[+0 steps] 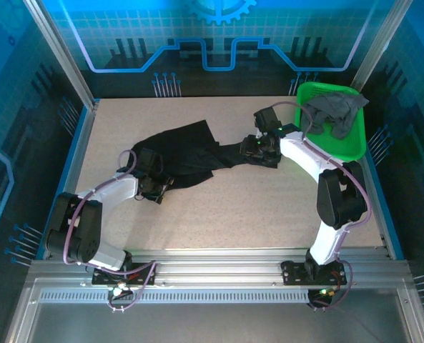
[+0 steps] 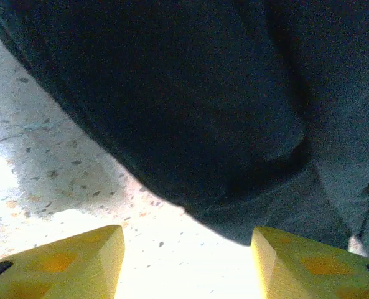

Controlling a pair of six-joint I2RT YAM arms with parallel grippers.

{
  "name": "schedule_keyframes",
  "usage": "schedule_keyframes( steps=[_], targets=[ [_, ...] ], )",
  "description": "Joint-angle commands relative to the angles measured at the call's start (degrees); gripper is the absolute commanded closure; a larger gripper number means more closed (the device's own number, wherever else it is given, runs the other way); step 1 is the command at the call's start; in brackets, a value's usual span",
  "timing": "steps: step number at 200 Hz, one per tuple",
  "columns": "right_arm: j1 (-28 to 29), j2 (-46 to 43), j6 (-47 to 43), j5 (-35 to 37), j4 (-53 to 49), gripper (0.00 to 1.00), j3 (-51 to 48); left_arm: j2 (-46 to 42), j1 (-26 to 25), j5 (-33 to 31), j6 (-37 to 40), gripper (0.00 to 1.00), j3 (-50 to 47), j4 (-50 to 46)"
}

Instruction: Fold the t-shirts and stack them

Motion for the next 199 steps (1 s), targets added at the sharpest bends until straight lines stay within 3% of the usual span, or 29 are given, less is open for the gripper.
schedule_keyframes(
  steps=[1,23,60,76,109,155,199],
  targets=[
    [0.18,-1.17,0.57,-0.98,0.66,0.47,-1.14,-0.30,0.54,-2.78,-4.50,0.45,-1.49,2.22],
    [0.45,-2.31,0.65,-1.61,0.56,0.47,-1.95,-0.84,1.34,-2.86,-6.47,0.51,-3.64,5.01],
    [0.55,-3.67,0.90,-0.57,-0.36,0.48,-2.38,2.58,2.73,-0.67,-5.56,0.80,-3.87,7.53],
    [0.60,-4.36,1.17,1.60,-1.02,0.48,-2.32,2.55,3.61,-0.76,-4.16,1.00,-3.65,6.37],
    [0.45,-5.59,1.60,6.55,-2.24,0.49,-2.52,-8.50,6.24,-6.40,0.83,1.00,-2.65,-4.25],
    [0.86,-6.56,3.57,8.11,-3.05,0.50,-4.30,-27.90,11.28,-8.48,9.81,1.00,-3.80,-18.17],
    [3.87,-4.23,8.08,6.20,-3.35,0.48,-5.63,-37.45,14.51,-5.08,13.27,1.00,-10.33,-17.69]
  ],
)
